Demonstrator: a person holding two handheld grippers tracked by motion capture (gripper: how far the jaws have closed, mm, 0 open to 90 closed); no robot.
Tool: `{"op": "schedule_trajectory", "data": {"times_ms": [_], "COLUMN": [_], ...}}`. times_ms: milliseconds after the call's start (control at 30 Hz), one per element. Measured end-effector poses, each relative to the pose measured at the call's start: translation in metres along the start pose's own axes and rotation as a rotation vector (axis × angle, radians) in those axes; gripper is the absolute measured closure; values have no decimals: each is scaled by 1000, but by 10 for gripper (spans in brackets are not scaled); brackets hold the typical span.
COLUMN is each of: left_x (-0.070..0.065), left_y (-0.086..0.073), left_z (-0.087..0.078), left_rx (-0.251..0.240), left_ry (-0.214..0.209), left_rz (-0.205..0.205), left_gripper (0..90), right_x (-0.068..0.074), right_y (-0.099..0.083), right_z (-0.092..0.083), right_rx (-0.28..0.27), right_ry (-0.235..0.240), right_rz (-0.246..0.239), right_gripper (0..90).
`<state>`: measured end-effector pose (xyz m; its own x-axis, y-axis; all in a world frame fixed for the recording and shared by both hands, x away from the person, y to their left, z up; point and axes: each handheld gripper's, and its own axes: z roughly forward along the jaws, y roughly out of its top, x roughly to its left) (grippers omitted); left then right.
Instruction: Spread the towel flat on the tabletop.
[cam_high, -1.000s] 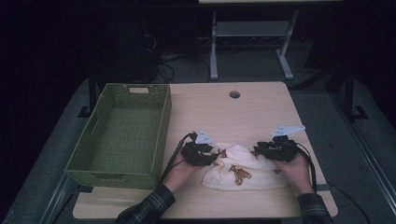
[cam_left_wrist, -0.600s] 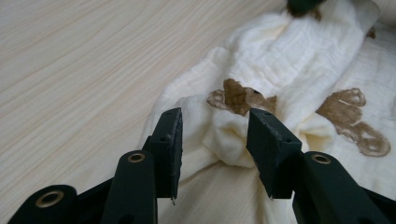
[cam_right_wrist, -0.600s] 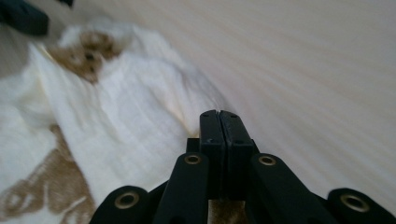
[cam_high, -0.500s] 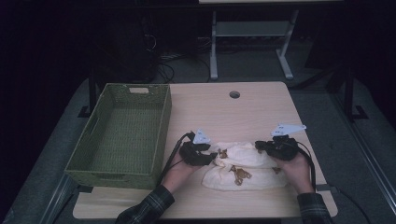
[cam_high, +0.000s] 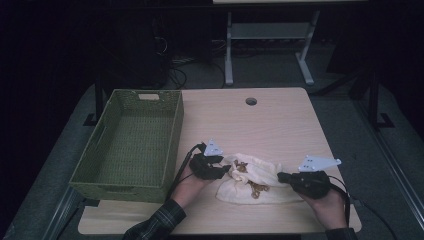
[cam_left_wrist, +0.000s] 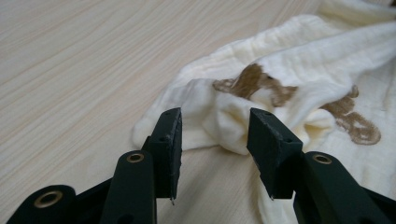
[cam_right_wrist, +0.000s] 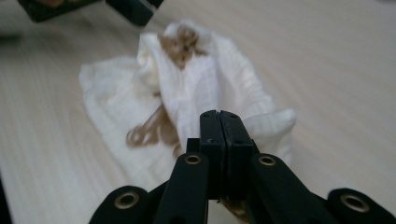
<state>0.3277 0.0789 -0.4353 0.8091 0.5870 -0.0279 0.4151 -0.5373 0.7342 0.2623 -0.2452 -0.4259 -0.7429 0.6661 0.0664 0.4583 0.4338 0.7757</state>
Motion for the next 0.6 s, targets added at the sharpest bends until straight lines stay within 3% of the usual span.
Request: {"op": "schedule_trajectory", "data": {"times_ms": [167,233,333,433,600], "left_x": [0,1,3,4,6], "left_y": [-2,-2,-3,-4,-5], "left_z": [2,3,3,4,6], "left_rx": [8,11,12,15,21], "left_ry": [0,1,3,7,12], "left_rz": [0,-4,-4,-9,-10], "left_gripper": [546,546,545,545,545], "right_x": [5,5,1,-13,-35], "right_y": [-23,-26,-22,-17,-25], "right_z": [7,9,1,-14,-18], "right_rx": [78,91,34,-20,-10], "right_ry": [22,19,-6,-60,-88], "right_rz": [41,39,41,63,119], "right_gripper": [879,833,778,753,750]}}
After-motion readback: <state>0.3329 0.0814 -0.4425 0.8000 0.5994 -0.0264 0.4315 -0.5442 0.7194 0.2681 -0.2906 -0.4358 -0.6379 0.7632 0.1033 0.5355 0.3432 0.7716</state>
